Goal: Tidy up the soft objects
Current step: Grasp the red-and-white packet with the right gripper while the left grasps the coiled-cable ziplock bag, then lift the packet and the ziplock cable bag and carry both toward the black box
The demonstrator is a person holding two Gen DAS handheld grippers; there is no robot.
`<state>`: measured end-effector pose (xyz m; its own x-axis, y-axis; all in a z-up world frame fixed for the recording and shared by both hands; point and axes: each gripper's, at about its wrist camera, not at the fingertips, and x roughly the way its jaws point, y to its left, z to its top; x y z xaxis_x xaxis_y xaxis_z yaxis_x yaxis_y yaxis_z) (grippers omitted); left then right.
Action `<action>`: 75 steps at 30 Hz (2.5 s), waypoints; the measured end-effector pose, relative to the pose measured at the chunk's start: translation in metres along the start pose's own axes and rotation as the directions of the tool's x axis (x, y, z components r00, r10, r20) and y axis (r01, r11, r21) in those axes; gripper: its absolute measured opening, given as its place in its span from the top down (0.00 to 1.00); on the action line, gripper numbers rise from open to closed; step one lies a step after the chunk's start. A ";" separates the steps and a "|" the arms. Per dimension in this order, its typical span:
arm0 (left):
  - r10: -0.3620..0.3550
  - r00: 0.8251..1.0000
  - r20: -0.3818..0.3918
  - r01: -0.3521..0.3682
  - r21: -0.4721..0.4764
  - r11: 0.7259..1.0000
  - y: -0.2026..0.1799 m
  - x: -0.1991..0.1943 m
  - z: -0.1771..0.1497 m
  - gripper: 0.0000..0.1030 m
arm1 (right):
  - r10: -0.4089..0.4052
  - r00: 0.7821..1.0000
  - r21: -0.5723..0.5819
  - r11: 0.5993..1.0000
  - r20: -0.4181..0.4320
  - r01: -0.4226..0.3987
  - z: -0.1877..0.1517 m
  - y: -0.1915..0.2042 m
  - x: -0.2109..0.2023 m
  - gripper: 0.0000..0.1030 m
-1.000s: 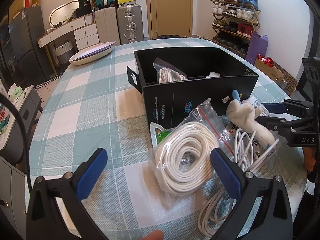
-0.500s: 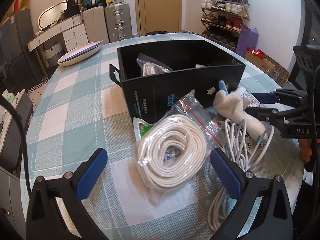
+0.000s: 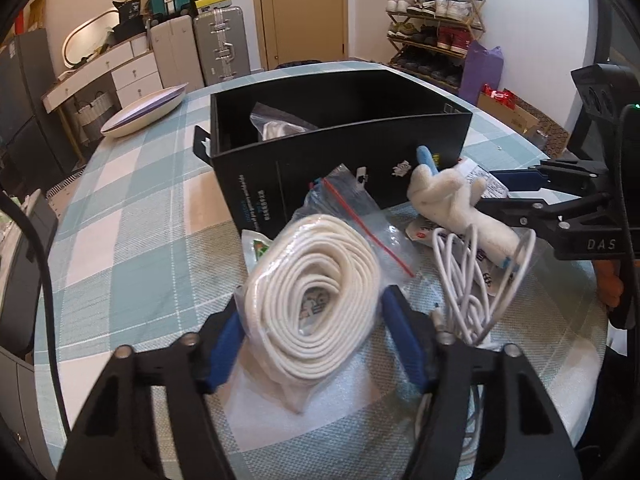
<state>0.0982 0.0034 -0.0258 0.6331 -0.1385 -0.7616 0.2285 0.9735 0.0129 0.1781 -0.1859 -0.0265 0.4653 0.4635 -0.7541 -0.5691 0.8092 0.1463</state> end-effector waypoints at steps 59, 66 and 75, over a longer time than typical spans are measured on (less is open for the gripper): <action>-0.077 0.994 0.074 0.077 0.002 0.997 0.011 -0.033 0.003 0.83 | -0.008 0.999 -0.002 1.000 0.034 0.008 0.001 -0.004 -0.010 0.38; -0.089 0.993 0.084 0.090 -0.008 0.996 0.014 -0.036 0.002 0.84 | -0.062 0.998 -0.020 0.998 -0.004 0.062 -0.002 -0.004 0.002 0.35; -0.094 0.991 0.100 0.096 -0.020 0.995 0.016 -0.042 0.004 0.84 | -0.049 0.999 -0.048 0.998 0.023 0.050 -0.001 -0.004 -0.005 0.54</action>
<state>0.0779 0.0239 0.0092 0.6797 -0.2470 -0.6906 0.2738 0.9590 -0.0735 0.1771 -0.1919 -0.0243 0.5083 0.4313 -0.7454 -0.5768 0.8132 0.0772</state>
